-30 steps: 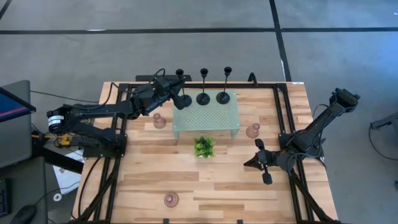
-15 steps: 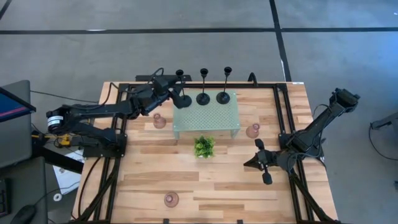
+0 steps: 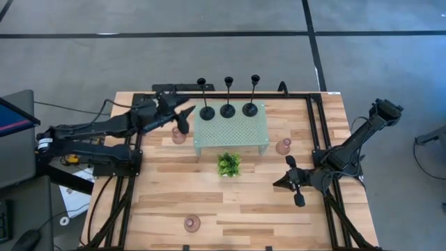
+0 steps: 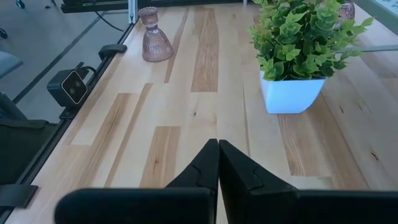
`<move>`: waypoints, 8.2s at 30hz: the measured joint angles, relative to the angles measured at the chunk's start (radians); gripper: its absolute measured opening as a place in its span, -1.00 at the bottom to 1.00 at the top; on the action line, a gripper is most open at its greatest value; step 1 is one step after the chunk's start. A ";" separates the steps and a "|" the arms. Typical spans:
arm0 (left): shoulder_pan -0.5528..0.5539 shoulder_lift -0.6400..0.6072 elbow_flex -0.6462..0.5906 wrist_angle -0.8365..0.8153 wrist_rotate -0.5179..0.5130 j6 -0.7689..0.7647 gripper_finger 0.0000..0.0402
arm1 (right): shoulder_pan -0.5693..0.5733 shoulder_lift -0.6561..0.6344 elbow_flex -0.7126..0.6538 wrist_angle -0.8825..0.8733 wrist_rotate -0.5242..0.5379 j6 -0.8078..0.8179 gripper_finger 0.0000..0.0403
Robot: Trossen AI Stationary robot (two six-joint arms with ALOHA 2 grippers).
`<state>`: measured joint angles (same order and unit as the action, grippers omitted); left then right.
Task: Pick & Place candle stick holders
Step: Put the top pink glass candle holder on the shelf
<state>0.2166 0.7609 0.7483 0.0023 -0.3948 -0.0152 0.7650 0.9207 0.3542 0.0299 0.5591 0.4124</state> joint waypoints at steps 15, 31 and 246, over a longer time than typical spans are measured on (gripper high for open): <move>-0.334 -0.067 -0.168 -0.208 -0.003 -0.272 -0.93 | 0.000 0.000 0.000 0.000 0.018 0.000 -1.00; -0.529 -0.297 -0.302 -0.415 -0.513 -0.573 -0.97 | -0.001 0.000 0.000 0.000 0.018 0.000 -1.00; -0.554 -0.060 -0.557 0.077 -0.330 -0.751 -0.36 | -0.053 0.000 0.000 -0.127 0.017 0.094 -1.00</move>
<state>-0.3377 0.7006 0.1914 0.0789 -0.7250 -0.7660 0.7116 0.9210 0.3546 -0.0967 0.5766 0.5064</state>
